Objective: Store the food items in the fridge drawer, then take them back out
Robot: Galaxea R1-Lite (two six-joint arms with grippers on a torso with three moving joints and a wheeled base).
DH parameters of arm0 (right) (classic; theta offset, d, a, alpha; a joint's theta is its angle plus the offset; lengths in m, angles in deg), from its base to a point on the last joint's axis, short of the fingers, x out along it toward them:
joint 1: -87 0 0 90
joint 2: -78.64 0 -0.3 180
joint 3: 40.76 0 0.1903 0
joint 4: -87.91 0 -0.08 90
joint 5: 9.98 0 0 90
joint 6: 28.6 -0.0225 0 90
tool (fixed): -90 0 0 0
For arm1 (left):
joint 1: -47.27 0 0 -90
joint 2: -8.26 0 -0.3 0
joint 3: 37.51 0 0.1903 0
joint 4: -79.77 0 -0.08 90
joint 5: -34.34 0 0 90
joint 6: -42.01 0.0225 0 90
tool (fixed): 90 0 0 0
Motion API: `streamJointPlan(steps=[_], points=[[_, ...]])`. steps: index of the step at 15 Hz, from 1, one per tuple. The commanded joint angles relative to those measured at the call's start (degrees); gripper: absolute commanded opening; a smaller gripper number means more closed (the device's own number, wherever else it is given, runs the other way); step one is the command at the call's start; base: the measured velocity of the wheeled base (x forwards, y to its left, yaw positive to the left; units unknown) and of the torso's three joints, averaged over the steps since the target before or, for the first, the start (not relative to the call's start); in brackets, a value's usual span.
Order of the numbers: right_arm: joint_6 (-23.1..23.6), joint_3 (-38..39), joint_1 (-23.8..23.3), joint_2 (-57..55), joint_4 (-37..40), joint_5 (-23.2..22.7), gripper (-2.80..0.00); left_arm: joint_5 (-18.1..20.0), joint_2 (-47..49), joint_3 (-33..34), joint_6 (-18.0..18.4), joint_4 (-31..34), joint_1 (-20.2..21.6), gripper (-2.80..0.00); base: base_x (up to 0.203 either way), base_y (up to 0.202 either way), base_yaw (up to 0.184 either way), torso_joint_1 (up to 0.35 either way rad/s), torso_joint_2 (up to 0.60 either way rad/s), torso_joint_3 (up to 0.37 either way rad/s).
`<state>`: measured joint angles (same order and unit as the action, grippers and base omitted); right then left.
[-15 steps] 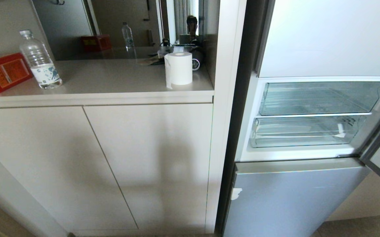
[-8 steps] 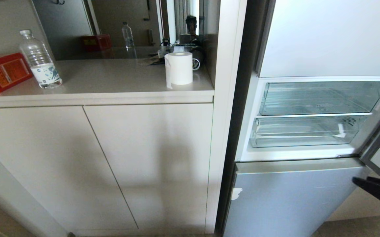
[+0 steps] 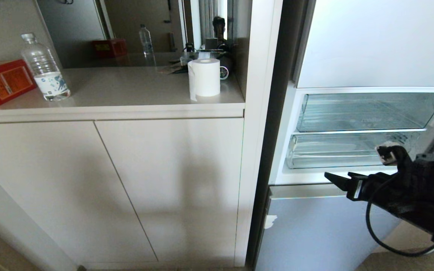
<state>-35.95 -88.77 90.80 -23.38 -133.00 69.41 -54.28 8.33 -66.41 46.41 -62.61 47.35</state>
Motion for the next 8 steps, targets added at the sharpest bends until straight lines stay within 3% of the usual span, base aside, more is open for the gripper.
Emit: streamJointPlan(steps=[1, 8], points=[[1.43, -0.25, 1.33, -12.47, -16.26, 0.19, 0.00, 0.03, 0.01, 0.00, 0.08, 0.08, 0.01, -2.80, 0.000, 0.000, 0.000, 0.000, 0.00, 0.000], [2.66, -12.26, 5.54, -24.24, -19.74, 8.00, 0.00, 0.03, 0.01, 0.00, 0.03, 0.08, 0.01, -2.80, 0.000, 0.000, 0.000, 0.000, 0.00, 0.000]])
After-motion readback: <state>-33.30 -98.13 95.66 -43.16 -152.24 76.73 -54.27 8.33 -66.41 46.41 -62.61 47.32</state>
